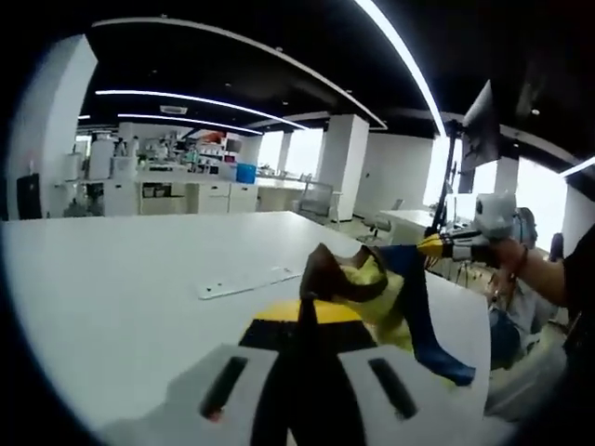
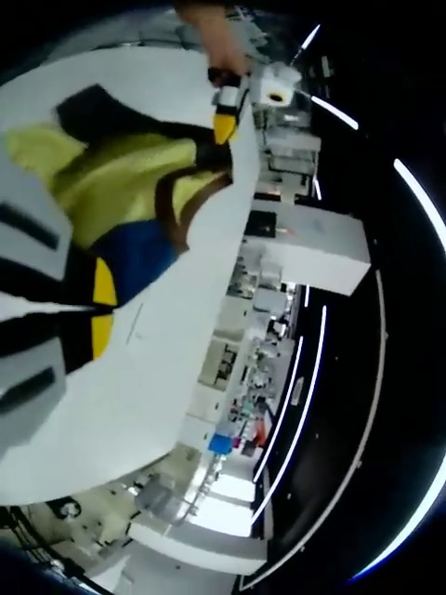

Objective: Fold the garment on the visible template until the final outline fits inside the template.

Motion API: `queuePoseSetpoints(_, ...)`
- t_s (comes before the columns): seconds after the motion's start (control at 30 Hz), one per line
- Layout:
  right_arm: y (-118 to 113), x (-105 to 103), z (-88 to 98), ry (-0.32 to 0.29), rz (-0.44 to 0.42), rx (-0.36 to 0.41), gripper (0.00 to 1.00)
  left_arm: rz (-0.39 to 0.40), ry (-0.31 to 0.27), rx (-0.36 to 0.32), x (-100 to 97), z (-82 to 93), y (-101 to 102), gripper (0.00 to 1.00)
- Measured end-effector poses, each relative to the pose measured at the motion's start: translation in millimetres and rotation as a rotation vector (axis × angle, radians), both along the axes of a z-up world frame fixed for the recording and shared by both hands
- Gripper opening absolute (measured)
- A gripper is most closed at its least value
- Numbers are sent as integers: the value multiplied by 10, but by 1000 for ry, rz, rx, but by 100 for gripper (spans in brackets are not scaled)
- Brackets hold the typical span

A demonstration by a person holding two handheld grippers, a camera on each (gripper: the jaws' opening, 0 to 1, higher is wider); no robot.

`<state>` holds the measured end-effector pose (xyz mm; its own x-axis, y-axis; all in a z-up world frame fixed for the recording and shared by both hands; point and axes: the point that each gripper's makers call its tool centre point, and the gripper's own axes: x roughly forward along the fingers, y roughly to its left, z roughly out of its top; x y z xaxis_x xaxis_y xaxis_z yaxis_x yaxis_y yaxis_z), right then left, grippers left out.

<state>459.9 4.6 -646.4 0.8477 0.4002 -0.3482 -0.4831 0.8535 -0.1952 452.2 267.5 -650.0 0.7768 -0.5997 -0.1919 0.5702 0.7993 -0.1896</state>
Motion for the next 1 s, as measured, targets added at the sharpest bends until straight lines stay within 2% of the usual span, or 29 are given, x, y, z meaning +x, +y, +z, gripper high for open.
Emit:
queuePoseSetpoints(0.17,26,259,-10,-14,-22,-42,0,37,26,31,256,-161,103,0)
queuePoseSetpoints(0.23,49,364,-69,-2,-37,-28,0,49,42,11,356,-233,116,0)
queuePoseSetpoints(0.27,44,425,-124,22,-62,-7,0,69,67,-18,480,-290,161,0)
queuePoseSetpoints(0.33,65,493,-185,25,-67,-17,0,69,76,-28,607,-364,183,0)
queuePoseSetpoints(0.4,53,641,-301,36,-94,-23,0,79,98,-28,675,-469,186,0)
queuePoseSetpoints(0.43,58,711,-343,39,-97,-15,0,99,74,21,746,-539,231,0)
queuePoseSetpoints(0.5,80,805,-457,84,-111,26,0,100,81,64,802,-652,224,0)
queuePoseSetpoints(0.57,104,964,-567,88,-111,35,0,110,103,57,974,-803,264,0)
queuePoseSetpoints(0.63,139,1076,-678,104,-110,35,0,126,148,27,1005,-904,261,0)
queuePoseSetpoints(0.67,142,1098,-696,106,-112,36,0,124,144,30,1044,-927,262,0)
queuePoseSetpoints(0.7,148,1202,-778,107,-114,24,0,125,143,37,1094,-976,254,0)
queuePoseSetpoints(0.83,142,1373,-1006,122,-147,1,0,159,177,18,1280,-1164,306,0)
queuePoseSetpoints(0.9,147,1424,-1205,149,-159,-38,0,170,172,46,1360,-1255,308,0)
queuePoseSetpoints(1.0,179,1499,-1343,144,-156,-51,0,178,201,89,1409,-1399,306,0)
